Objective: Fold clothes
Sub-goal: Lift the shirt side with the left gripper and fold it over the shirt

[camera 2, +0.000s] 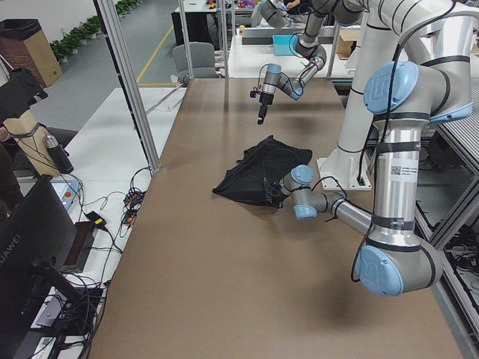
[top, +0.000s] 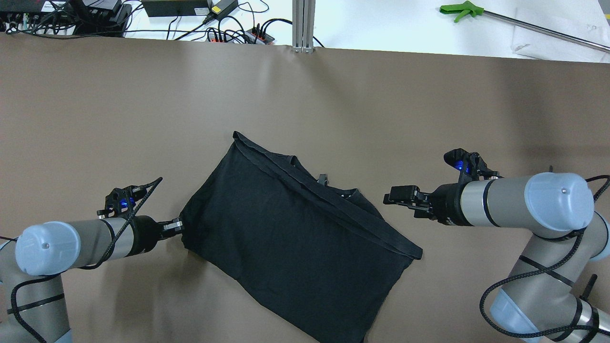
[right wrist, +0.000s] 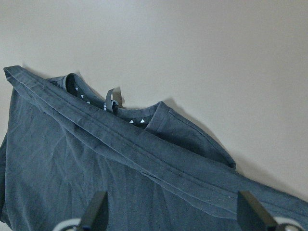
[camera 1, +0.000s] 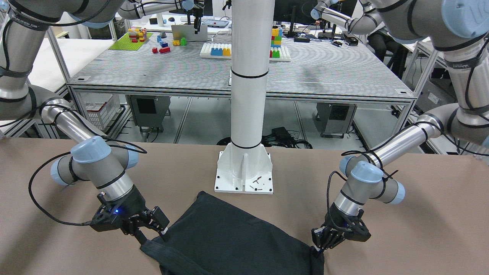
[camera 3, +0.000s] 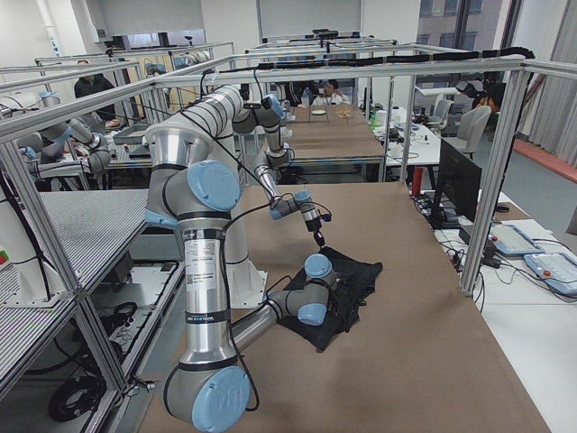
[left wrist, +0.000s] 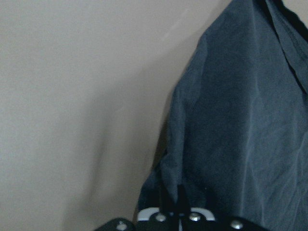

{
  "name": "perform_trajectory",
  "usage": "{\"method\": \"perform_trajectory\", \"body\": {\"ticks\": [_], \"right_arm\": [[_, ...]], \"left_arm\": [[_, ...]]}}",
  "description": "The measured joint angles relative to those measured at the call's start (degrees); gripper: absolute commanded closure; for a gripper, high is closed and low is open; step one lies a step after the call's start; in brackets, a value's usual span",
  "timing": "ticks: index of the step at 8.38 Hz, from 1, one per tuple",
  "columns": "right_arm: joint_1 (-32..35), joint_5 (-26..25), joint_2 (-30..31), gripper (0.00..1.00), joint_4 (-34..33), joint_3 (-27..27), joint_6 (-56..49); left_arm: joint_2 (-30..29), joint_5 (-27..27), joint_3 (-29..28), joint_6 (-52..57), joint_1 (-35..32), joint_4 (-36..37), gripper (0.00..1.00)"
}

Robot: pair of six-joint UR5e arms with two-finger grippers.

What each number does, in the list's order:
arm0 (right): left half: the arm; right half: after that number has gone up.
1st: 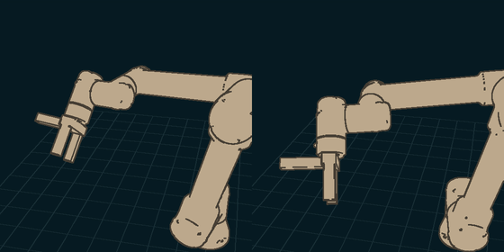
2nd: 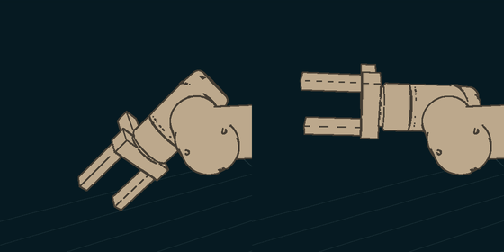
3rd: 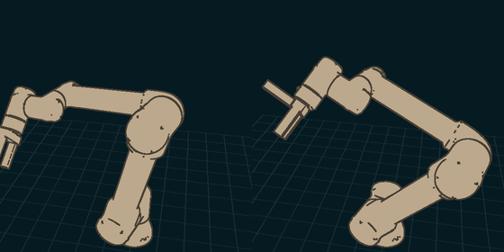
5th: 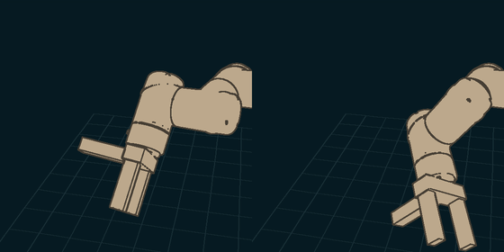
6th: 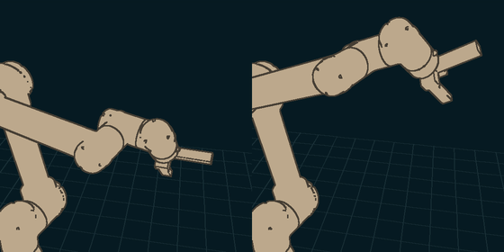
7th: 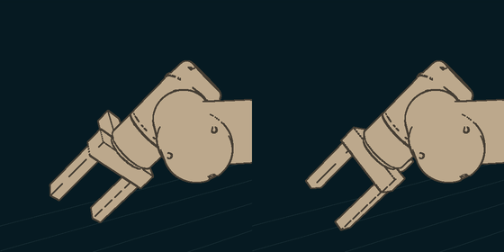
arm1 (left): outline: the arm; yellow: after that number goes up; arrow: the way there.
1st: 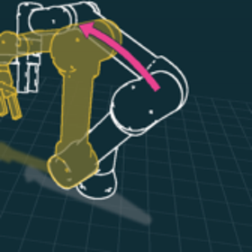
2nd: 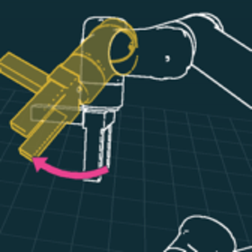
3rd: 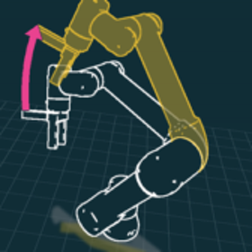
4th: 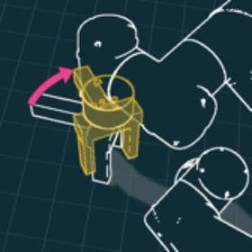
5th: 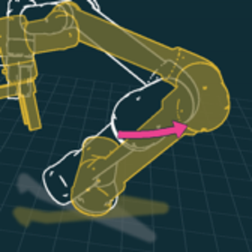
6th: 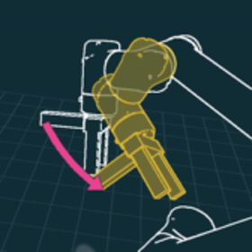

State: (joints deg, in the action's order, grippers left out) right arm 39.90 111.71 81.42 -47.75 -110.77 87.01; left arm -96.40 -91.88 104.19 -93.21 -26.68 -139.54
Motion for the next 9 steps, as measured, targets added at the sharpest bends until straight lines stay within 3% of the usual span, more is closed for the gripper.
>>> {"method": "perform_trajectory", "body": {"ticks": [3,5,9], "right_arm": [[0.0,0.0,0.1,0.06,0.0,0.0,0.0],[0.1,0.0,0.3,0.06,0.1,0.0,0.0],[0.2,-1.0,1.4,0.06,0.5,-0.5,0.0]], "left_arm": [[-1.5,0.5,-1.0,2.6,-2.2,0.9,1.00],[-7.0,1.0,-5.6,4.1,-6.1,1.3,1.00],[-29.2,1.1,-28.5,13.1,-15.6,1.4,1.00]]}}
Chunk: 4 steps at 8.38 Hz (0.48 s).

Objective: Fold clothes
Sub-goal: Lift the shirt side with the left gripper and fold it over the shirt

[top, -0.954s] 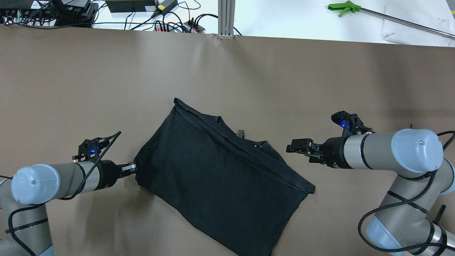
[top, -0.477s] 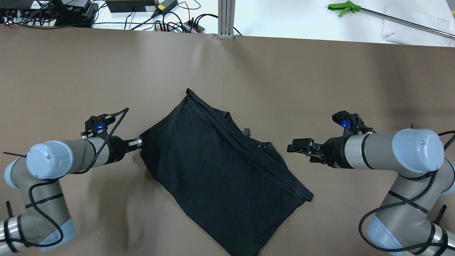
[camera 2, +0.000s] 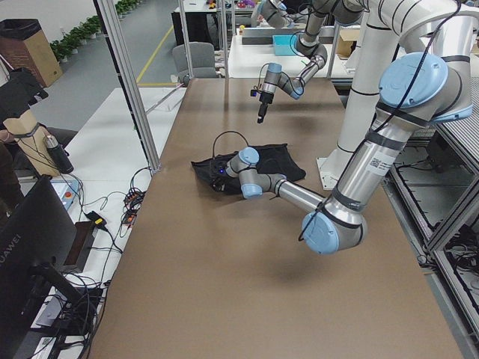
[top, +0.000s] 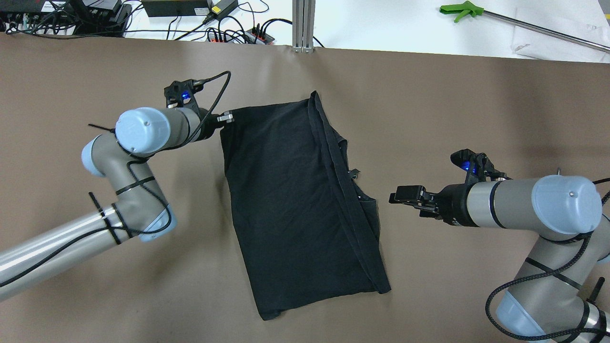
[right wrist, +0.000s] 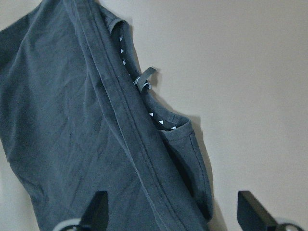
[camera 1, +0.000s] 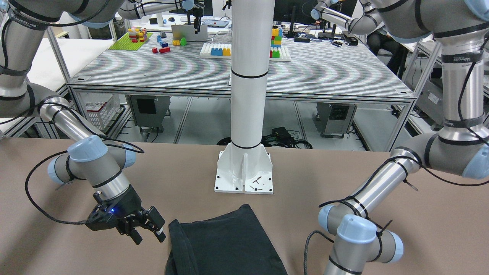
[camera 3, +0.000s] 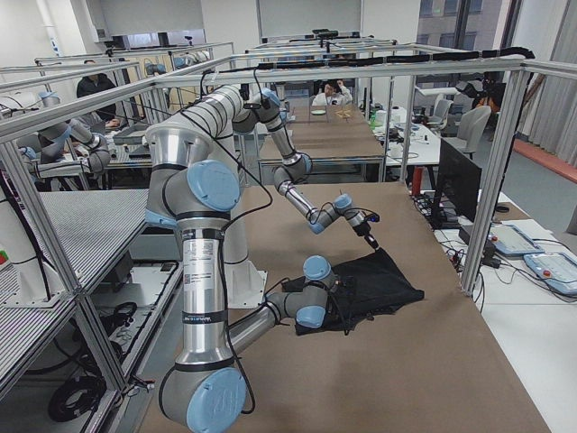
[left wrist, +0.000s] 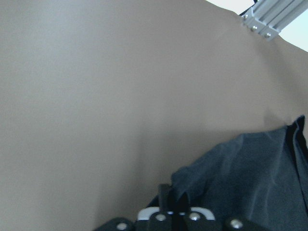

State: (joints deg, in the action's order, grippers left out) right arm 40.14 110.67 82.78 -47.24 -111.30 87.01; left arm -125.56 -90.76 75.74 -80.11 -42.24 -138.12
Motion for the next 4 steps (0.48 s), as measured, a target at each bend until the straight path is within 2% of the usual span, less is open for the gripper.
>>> {"method": "perform_trajectory", "body": {"ticks": [1,2,4], "right_arm": [[0.0,-0.6,0.0,0.06,0.0,-0.1,0.0],[0.0,-0.9,0.0,0.06,0.0,-0.1,0.0],[-0.1,-1.0,0.0,0.06,0.0,0.1,0.0]], "left_arm": [[-5.8,-0.1,-6.6,2.4,-1.7,0.0,1.00],[-10.9,-0.1,-12.5,4.5,-2.9,-0.1,0.92],[-16.7,0.4,-19.1,6.4,-3.7,-0.1,0.06]]}}
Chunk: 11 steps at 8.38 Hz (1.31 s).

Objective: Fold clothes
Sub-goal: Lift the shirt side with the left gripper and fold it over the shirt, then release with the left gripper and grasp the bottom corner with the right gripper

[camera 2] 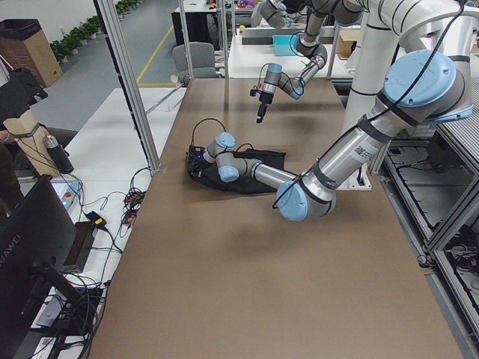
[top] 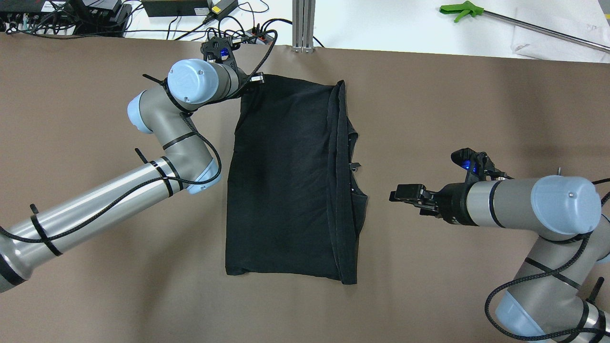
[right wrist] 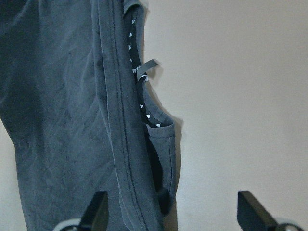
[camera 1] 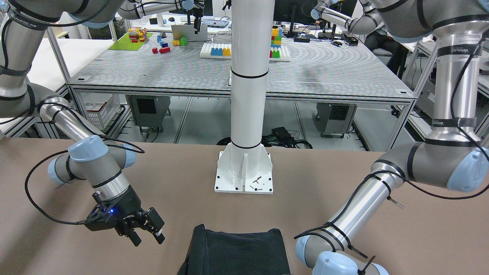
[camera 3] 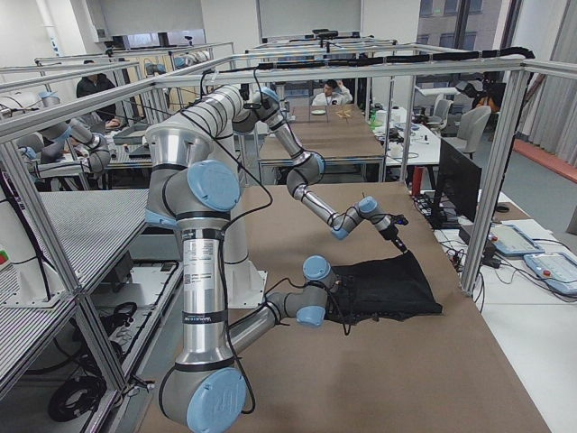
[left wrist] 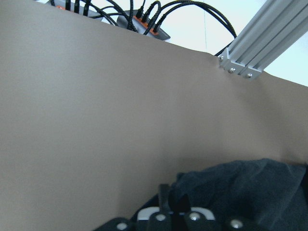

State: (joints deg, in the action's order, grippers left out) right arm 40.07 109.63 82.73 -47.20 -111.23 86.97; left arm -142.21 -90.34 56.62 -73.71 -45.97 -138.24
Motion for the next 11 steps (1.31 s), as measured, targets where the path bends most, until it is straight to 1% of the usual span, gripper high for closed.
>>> {"method": "perform_trajectory", "body": {"ticks": [3,5,7,8,9,10,11], "right_arm": [[-0.2,-0.1,-0.4,0.06,-0.3,0.3,-0.1],[0.1,0.0,-1.6,0.06,-1.9,0.5,-0.5],[0.8,-0.2,-5.7,0.06,-8.5,0.4,-1.9],[0.8,-0.3,-7.7,0.06,-11.4,0.1,-3.1],[-0.1,-0.7,-9.0,0.06,-12.8,-0.3,-3.9],[-2.4,-2.4,-9.2,0.06,-13.4,-1.2,-4.8],[-6.4,-6.4,-8.9,0.06,-14.1,-2.1,-9.0]], "left_arm": [[-1.4,2.8,-1.8,0.4,-1.1,0.0,0.05],[-1.4,1.1,-1.9,1.7,-3.8,0.0,0.05],[-0.8,-2.3,-0.8,2.9,-5.9,0.1,0.05],[-0.5,-3.3,-0.1,3.0,-6.3,0.2,0.05],[-0.2,-3.6,0.6,2.9,-6.4,0.3,0.05],[0.5,-3.7,1.5,2.9,-6.4,0.3,0.05],[1.2,-3.8,2.3,3.0,-6.4,0.3,0.05]]}}
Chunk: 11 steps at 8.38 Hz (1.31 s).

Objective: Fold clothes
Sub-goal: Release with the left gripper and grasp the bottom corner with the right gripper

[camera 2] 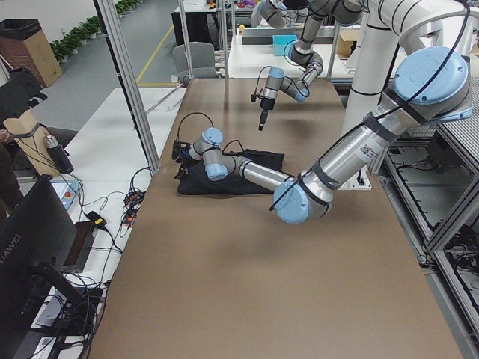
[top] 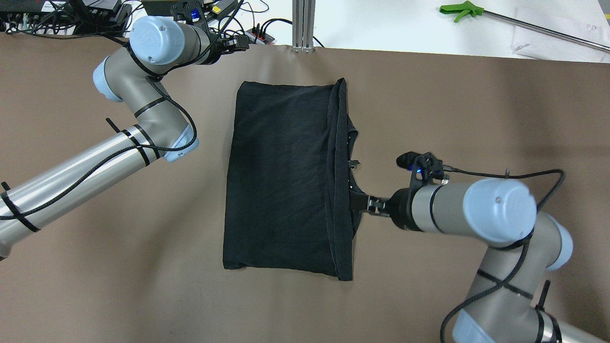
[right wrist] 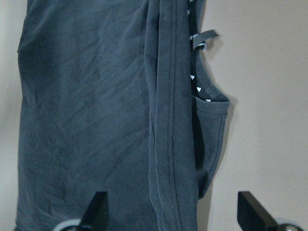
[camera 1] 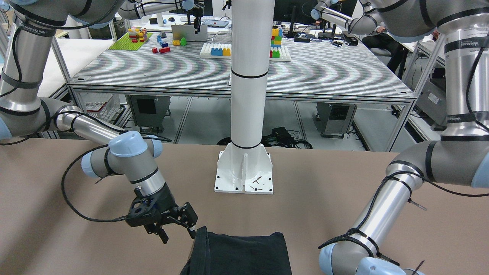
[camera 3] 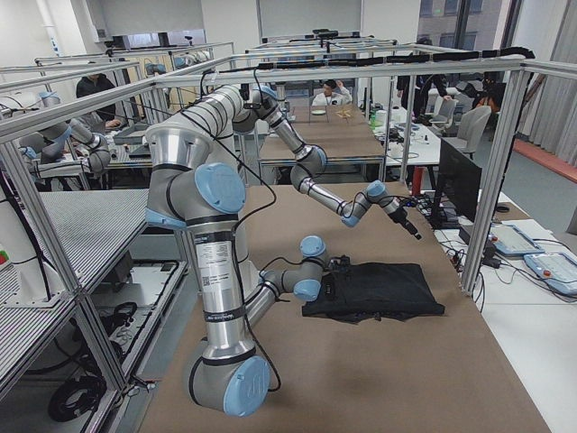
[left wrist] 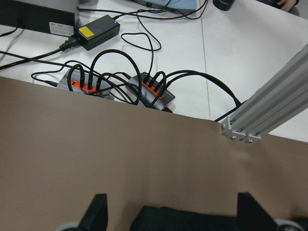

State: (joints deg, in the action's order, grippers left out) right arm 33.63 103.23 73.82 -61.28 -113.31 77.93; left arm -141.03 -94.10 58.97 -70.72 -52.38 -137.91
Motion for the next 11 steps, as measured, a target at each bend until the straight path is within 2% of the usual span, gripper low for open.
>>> {"method": "perform_trajectory", "body": {"ticks": [2,3,7,10,11], "right_arm": [[-10.1,-12.0,0.8,0.08,-4.3,-1.3,-12.3],[-13.5,-15.6,0.9,0.08,-6.4,-1.5,-15.0],[-21.2,-24.9,-1.3,0.09,-15.3,-1.3,-17.3],[-23.0,-29.0,-2.5,0.18,-17.2,1.2,-17.5],[-23.3,-30.0,-2.7,0.26,-17.2,2.1,-17.5]], "left_arm": [[0.6,0.0,0.8,0.2,0.0,0.0,0.05],[0.7,0.0,1.0,0.3,0.0,0.0,0.05],[0.9,0.0,1.1,0.3,0.0,0.0,0.05],[1.5,-0.1,1.0,0.3,0.0,0.0,0.05],[1.6,-0.1,1.0,0.3,0.0,0.0,0.05]]}}
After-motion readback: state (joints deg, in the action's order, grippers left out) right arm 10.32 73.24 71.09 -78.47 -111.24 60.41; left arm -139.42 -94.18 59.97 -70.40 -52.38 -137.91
